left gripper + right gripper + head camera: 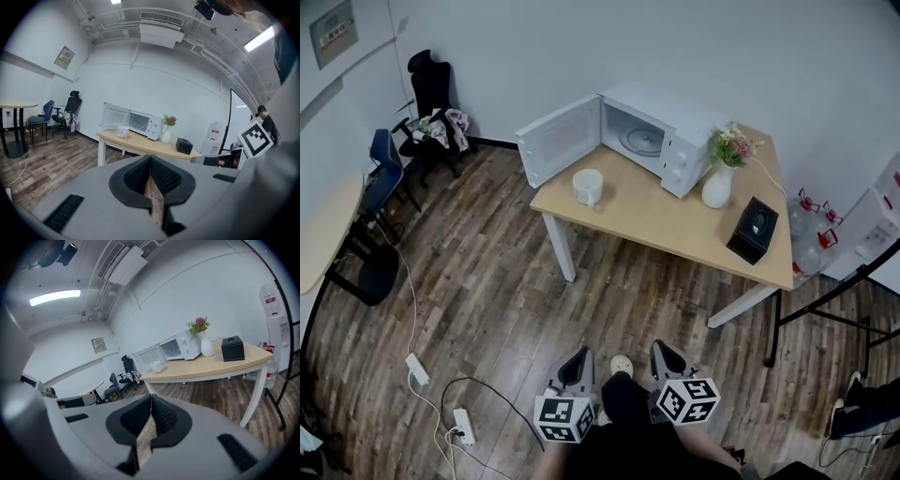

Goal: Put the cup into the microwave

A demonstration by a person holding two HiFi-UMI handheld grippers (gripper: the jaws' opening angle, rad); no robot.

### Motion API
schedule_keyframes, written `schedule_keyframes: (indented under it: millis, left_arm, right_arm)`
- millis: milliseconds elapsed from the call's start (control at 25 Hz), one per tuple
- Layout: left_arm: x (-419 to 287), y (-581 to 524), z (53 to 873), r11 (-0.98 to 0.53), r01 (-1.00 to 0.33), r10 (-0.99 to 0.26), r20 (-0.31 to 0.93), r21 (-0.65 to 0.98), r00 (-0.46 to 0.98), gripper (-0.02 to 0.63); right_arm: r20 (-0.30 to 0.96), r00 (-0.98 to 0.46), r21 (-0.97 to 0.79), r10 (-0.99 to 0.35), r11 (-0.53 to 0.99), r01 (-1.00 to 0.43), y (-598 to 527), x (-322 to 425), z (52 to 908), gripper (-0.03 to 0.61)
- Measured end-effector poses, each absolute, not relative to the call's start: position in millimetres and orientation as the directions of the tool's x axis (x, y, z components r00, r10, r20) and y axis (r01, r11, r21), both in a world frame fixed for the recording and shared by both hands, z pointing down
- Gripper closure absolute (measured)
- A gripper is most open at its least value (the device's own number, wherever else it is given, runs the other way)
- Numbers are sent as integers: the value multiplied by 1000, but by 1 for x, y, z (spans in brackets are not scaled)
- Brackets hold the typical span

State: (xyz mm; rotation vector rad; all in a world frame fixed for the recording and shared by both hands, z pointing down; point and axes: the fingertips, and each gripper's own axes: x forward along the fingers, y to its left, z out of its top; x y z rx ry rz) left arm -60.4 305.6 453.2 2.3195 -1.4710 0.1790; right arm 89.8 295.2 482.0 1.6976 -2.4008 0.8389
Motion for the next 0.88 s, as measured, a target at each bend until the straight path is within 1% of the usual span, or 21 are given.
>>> schedule_keyframes:
  millis: [640,880]
  left_arm:
    - [-44,202,458,-373,-894,-841,317,247,438,609]
    - [-47,175,458,-352,-902,-849,322,249,419,609]
  right_arm:
    - [371,-383,-382,-846,236,-894,190,106,481,584]
    - [367,-413,-386,-834,267,-883,157,100,482,584]
